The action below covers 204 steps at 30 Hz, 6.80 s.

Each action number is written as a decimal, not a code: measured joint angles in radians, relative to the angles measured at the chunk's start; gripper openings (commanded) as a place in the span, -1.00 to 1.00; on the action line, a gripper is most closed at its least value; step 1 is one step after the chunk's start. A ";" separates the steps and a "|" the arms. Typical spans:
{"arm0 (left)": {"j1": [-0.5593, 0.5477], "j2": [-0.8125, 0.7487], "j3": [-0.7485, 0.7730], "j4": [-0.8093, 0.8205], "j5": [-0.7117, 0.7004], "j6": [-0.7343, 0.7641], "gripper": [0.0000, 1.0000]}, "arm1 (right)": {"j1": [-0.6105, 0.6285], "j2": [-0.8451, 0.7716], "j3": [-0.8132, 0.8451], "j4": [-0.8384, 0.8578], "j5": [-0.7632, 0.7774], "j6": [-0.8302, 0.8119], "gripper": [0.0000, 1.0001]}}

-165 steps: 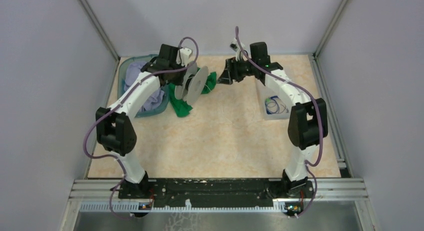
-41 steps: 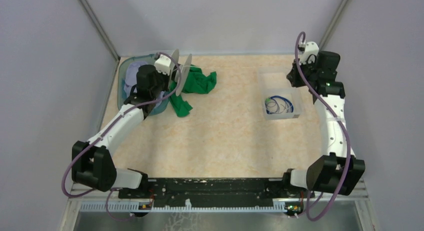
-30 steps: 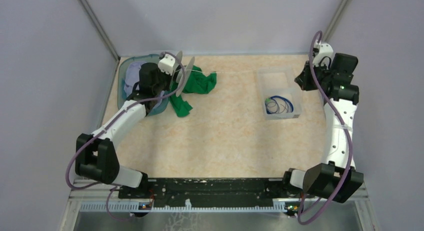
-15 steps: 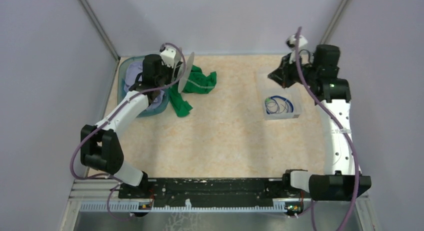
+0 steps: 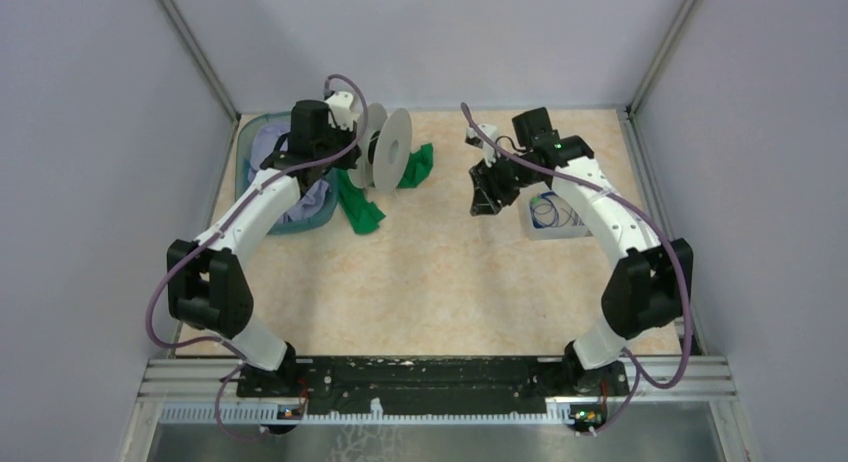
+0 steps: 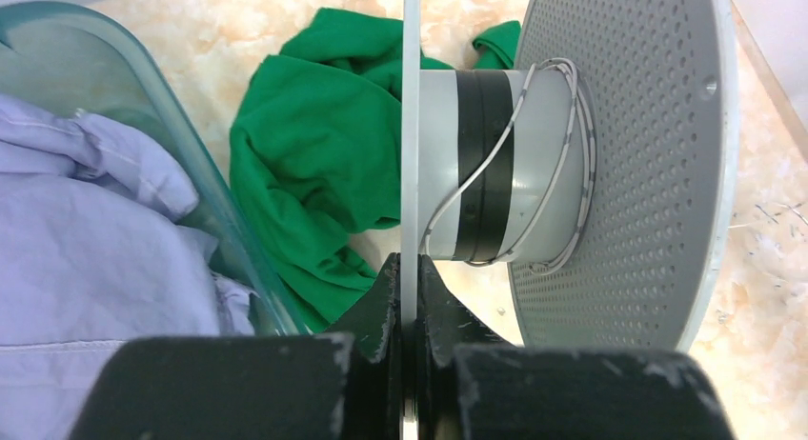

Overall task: Wrap the cables
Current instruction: Wrap the cable around the cable reel.

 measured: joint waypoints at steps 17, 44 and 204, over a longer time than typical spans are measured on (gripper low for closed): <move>0.000 0.001 -0.022 -0.031 0.092 -0.091 -1.00 | 0.011 0.197 0.133 0.081 -0.005 0.047 0.44; 0.000 -0.076 0.136 -0.184 0.285 -0.274 -1.00 | 0.010 0.363 -0.190 0.866 -0.147 0.233 0.45; -0.092 0.282 0.373 -0.480 0.178 0.093 0.39 | 0.067 0.296 0.219 0.342 -0.015 0.346 -1.00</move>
